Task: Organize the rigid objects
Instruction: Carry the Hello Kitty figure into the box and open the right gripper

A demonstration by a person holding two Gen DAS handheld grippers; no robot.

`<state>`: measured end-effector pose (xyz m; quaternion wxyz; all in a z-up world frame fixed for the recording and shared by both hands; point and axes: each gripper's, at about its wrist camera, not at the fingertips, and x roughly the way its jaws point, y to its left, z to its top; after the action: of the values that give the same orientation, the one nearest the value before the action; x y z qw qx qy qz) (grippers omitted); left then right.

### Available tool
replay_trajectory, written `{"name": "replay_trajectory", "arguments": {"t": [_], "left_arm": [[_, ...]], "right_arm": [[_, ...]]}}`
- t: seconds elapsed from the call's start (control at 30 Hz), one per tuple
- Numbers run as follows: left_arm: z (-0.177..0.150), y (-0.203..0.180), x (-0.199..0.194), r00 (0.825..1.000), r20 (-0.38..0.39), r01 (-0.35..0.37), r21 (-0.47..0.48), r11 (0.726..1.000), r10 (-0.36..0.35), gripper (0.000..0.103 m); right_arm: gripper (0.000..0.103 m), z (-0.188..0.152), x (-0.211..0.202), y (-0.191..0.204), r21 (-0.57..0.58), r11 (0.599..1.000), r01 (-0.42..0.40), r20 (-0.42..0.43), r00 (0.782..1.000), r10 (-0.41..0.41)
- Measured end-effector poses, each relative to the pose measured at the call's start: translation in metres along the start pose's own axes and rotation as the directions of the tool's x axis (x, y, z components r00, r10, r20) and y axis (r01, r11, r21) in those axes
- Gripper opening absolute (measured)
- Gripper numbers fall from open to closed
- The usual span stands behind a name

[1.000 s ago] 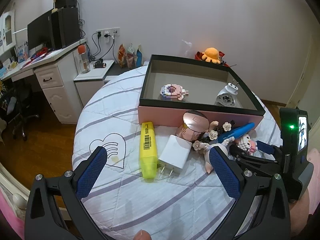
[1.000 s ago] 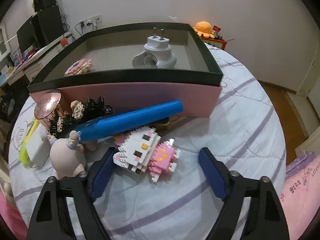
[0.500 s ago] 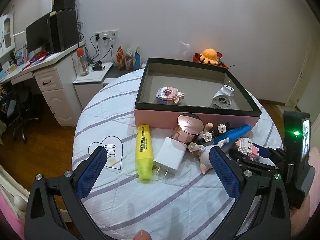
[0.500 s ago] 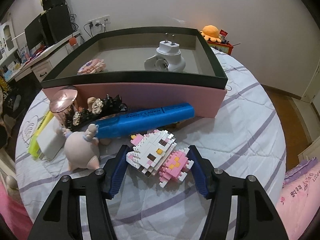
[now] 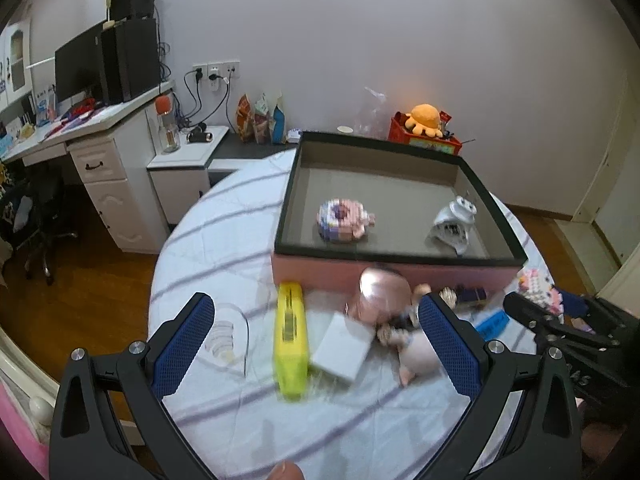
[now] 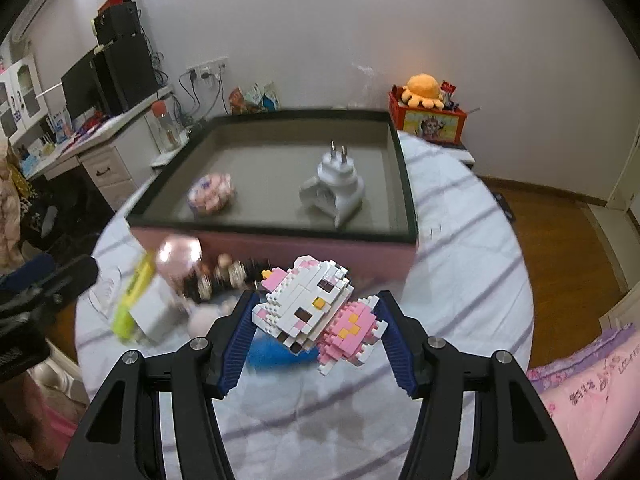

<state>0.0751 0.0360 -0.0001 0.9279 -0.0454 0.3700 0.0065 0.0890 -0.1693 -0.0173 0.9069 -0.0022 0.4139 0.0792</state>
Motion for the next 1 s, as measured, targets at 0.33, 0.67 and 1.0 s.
{"name": "replay_trajectory", "arguments": {"t": [0.33,0.67,1.0], "left_arm": [[0.066,0.009,0.047,0.999,0.011,-0.036,-0.002,0.999,0.036,0.103],[0.103,0.026,0.114,0.998,-0.027,-0.065,-0.038,0.997,0.064,0.103],[0.099,0.031,0.158,0.994,-0.097,-0.053,-0.054,0.997,0.048,0.103]], "right_arm": [[0.061,0.077,0.044,0.02,-0.039,0.998,-0.053,-0.003,0.999,0.052],[0.061,0.125,0.117,0.037,-0.069,0.994,-0.088,-0.064,0.994,0.084],[0.061,0.13,0.173,0.031,-0.063,0.996,-0.066,-0.206,0.977,0.051]]}}
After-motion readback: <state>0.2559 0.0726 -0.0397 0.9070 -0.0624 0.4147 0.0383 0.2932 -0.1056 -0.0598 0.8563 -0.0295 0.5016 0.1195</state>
